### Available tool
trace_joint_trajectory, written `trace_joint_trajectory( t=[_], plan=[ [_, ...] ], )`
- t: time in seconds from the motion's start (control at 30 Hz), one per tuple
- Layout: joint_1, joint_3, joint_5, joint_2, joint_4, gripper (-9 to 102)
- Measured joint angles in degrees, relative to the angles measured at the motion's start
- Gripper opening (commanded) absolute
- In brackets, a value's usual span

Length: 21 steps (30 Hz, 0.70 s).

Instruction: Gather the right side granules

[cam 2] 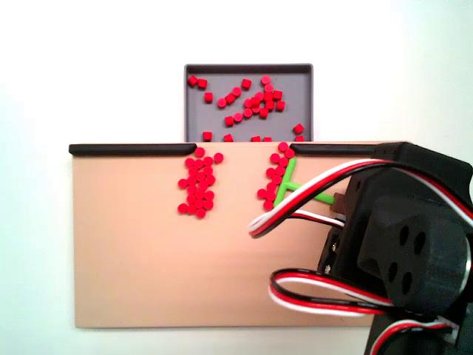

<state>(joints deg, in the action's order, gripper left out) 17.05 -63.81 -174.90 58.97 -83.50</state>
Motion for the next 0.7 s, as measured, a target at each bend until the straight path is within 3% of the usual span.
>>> trace_joint_trajectory(
  t=[0.7],
  plan=[
    [-1.9,-1.1,2.5,0.4,0.0,0]
  ],
)
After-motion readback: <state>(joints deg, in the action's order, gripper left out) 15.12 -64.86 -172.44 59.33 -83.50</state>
